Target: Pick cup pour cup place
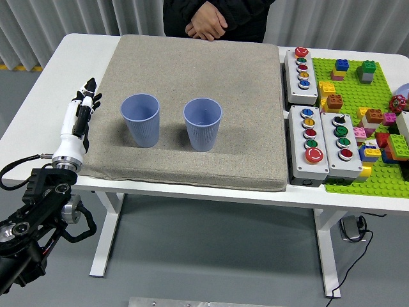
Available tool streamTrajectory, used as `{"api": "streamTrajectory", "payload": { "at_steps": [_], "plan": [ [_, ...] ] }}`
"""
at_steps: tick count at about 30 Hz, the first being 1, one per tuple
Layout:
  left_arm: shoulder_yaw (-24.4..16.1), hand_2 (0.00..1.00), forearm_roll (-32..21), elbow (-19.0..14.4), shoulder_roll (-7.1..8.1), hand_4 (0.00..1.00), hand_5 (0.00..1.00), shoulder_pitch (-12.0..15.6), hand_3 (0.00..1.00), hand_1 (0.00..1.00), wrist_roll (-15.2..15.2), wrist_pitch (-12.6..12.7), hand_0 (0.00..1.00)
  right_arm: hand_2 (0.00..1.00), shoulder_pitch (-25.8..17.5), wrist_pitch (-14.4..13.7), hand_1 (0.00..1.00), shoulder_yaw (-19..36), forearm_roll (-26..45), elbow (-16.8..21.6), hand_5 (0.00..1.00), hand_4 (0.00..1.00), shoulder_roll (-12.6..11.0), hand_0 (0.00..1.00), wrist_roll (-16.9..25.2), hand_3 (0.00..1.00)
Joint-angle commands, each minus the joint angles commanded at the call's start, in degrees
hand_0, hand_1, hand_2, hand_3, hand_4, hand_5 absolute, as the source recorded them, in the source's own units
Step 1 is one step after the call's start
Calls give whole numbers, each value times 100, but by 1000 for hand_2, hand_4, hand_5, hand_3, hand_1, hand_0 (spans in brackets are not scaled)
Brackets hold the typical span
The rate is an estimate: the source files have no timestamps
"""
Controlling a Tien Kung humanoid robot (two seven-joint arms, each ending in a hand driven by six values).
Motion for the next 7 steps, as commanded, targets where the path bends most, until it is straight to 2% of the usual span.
{"api": "streamTrajectory", "payload": {
  "at_steps": [7],
  "plan": [
    [12, 998, -441, 6, -38, 788, 998, 21, 954, 891, -102, -183, 884, 590, -12, 1, 616, -4, 0, 0, 246, 2, 6, 694, -2, 590]
  ]
}}
